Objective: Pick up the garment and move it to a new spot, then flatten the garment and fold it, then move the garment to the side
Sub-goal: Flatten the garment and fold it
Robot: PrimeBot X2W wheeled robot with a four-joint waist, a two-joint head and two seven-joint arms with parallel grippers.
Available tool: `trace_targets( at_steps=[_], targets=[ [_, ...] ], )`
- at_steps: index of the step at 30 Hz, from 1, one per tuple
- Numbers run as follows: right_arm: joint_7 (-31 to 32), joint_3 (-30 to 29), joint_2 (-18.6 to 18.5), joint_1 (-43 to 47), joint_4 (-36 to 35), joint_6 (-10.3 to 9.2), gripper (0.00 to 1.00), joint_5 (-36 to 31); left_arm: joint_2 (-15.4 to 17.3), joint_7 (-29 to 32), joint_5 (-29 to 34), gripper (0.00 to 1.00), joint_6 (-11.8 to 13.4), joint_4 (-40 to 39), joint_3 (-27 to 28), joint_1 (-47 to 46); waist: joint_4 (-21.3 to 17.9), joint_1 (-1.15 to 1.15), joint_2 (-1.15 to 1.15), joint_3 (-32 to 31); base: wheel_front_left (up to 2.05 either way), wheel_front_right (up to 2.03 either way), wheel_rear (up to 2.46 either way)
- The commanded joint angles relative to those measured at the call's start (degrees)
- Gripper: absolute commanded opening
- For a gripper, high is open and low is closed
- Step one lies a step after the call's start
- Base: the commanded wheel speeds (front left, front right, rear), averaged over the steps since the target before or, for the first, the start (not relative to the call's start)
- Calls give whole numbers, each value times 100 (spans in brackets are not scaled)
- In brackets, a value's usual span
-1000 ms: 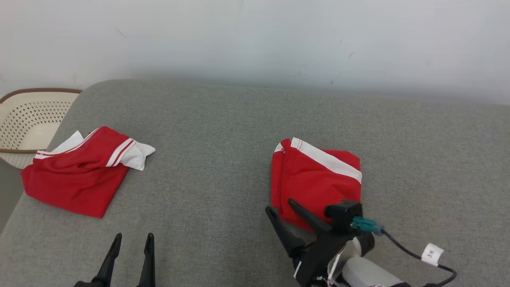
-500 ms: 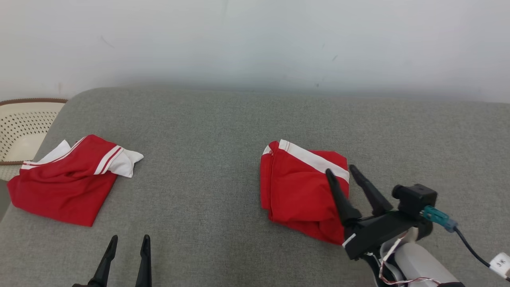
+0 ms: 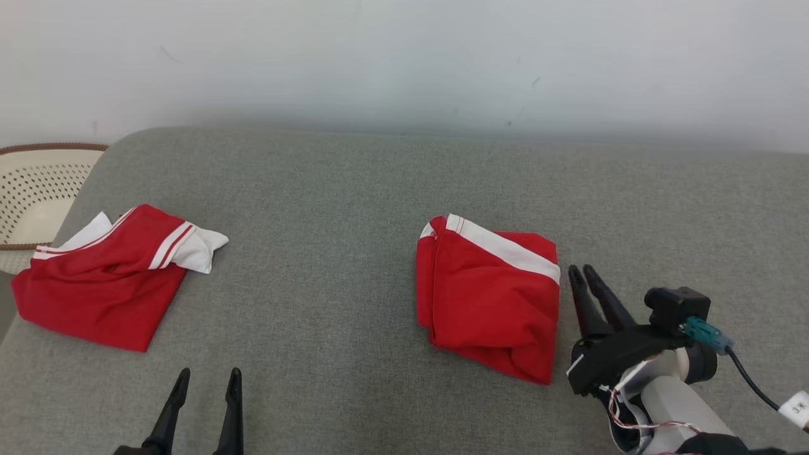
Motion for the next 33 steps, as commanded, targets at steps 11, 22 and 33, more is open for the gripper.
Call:
trace_targets(
  at_steps=[11, 22, 33],
  targets=[
    [-12, -284, 248, -716, 1044, 0, 0, -577, 2, -18, -19, 100, -26, -26, -54, -241, 186, 0, 0, 413, 0, 0, 0],
    [-12, -236, 579, -638, 1028, 1, 0, -863, 1, -18, -85, 100, 8, -3, -58, -375, 352, 0, 0, 661, 0, 0, 0],
    [-12, 289, 814, -184, 715, 1, 0, -798, 1, -18, -111, 100, 25, 48, -94, -394, 372, 0, 0, 604, 0, 0, 0]
  ],
)
